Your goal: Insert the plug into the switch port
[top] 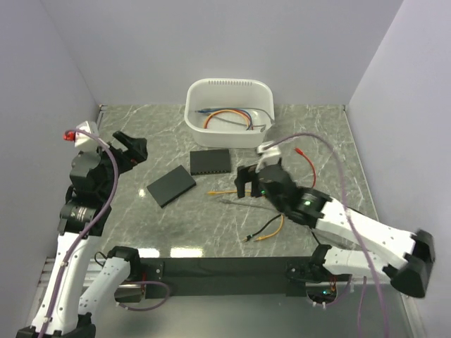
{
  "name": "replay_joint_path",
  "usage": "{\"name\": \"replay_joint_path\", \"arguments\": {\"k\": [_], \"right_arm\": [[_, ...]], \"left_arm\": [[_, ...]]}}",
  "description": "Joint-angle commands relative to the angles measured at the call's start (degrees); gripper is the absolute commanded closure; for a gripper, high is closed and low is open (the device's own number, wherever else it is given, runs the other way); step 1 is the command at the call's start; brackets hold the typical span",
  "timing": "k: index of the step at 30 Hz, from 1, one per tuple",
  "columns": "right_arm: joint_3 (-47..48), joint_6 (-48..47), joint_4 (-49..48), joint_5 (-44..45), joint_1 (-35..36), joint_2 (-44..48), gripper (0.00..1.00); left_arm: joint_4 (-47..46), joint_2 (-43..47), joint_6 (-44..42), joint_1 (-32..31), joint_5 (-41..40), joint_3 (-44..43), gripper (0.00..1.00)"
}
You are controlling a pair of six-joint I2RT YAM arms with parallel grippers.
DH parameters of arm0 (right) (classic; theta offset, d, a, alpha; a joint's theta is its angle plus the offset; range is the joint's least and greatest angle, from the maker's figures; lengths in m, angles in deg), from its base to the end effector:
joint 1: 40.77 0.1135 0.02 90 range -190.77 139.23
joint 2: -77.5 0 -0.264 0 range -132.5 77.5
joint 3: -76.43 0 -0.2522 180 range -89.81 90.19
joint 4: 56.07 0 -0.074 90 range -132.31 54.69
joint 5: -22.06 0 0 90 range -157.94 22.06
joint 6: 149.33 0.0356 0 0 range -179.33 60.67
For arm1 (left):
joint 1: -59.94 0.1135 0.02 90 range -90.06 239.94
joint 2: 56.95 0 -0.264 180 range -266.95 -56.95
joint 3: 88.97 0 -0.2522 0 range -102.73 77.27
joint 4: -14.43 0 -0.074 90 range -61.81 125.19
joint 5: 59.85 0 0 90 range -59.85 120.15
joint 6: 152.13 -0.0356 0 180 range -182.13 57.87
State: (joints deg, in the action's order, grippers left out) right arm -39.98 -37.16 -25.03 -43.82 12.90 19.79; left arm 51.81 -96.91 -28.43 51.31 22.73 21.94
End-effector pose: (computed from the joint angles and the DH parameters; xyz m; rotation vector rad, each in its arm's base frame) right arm 0.1457 0.1736 0.3172 -0.2785 1.9761 0.4385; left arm 0.1452 -0.0174 0.3901 -0.4703 1.6680 -0.4361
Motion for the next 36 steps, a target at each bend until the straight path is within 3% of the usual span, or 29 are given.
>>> {"name": "replay_joint_path", "arguments": {"k": [1, 15, 22, 36], "right_arm": [[2.12, -0.64, 3.38, 6.47, 2.84, -5.29, 0.03], [12.31, -9.43, 0.22, 11.92, 9.96, -32.44, 0.00], [12.67, -13.99, -4.97, 5.68, 10.84, -36.94, 0.00], [13.90, -18.57, -14.46, 2.34, 9.26, -44.24, 0.00]], "left_arm": [[6.44, 0.94, -3.55, -0.17, -5.41, 4.78, 0.01], [7.32, -1.78, -4.51, 0.01, -3.22, 6.02, 0.02], [7.23, -1.69, -4.69, 0.01, -2.51, 6.20, 0.02], [7.67, -1.08, -4.60, 0.01, -2.69, 6.20, 0.02]]}}
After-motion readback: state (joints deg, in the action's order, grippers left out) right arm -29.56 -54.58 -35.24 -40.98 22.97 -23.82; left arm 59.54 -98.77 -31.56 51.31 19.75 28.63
